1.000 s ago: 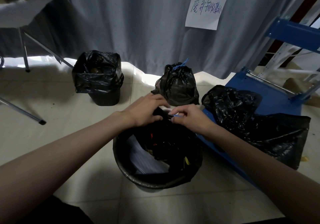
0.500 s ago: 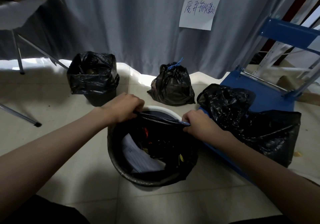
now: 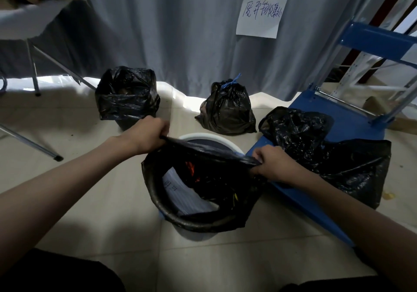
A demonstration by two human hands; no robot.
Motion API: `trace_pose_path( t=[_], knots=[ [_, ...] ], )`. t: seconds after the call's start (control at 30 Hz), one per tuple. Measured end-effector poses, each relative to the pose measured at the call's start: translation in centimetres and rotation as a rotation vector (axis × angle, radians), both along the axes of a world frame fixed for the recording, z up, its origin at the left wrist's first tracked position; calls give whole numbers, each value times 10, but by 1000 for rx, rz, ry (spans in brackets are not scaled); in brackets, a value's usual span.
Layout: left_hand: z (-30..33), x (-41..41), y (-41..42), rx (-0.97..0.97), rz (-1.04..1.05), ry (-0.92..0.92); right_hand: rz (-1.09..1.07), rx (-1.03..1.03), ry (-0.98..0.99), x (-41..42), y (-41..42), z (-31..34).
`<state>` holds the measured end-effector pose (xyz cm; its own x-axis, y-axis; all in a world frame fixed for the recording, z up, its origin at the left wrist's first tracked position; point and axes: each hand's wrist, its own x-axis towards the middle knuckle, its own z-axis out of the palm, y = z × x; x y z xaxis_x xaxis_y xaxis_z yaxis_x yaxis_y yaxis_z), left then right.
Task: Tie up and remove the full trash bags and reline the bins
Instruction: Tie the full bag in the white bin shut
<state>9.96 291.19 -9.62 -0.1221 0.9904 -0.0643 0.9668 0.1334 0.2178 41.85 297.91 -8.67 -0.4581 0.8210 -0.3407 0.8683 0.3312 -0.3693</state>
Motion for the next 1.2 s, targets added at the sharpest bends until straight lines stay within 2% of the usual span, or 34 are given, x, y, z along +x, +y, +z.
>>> trace_pose_path(
  t=[0.1, 0.23, 0.3, 0.37, 0.47, 0.57, 0.7, 0.83, 1.0, 1.2],
  knots=[
    [7, 4, -7, 10, 78, -26, -150, -46, 98, -2, -8, 5],
    [6, 12, -23, -366, 162, 27, -136, -234, -164, 0, -21, -3],
    [3, 12, -26, -528, 173, -13, -179, -378, -128, 0, -22, -12],
    [3, 9, -25, -587, 181, -27, -221, -460, -44, -1, -21, -19],
    [-3, 4, -20, -516, 195, 1, -311, -489, 112, -6, -16, -25],
    [-13, 0, -16, -344, 241, 48, -411, -496, 248, -15, -13, -27],
    [-21, -7, -10, -141, 309, 18, -476, -389, 419, -25, -9, -31],
    [-12, -15, -12, -133, 357, -130, -477, -294, 461, -22, -7, -28],
    [1, -19, -30, -219, 385, -306, -438, -348, 456, -6, -16, -25],
    [1, -16, -47, -223, 391, -531, -419, -433, 436, 10, -22, -23]
  ],
)
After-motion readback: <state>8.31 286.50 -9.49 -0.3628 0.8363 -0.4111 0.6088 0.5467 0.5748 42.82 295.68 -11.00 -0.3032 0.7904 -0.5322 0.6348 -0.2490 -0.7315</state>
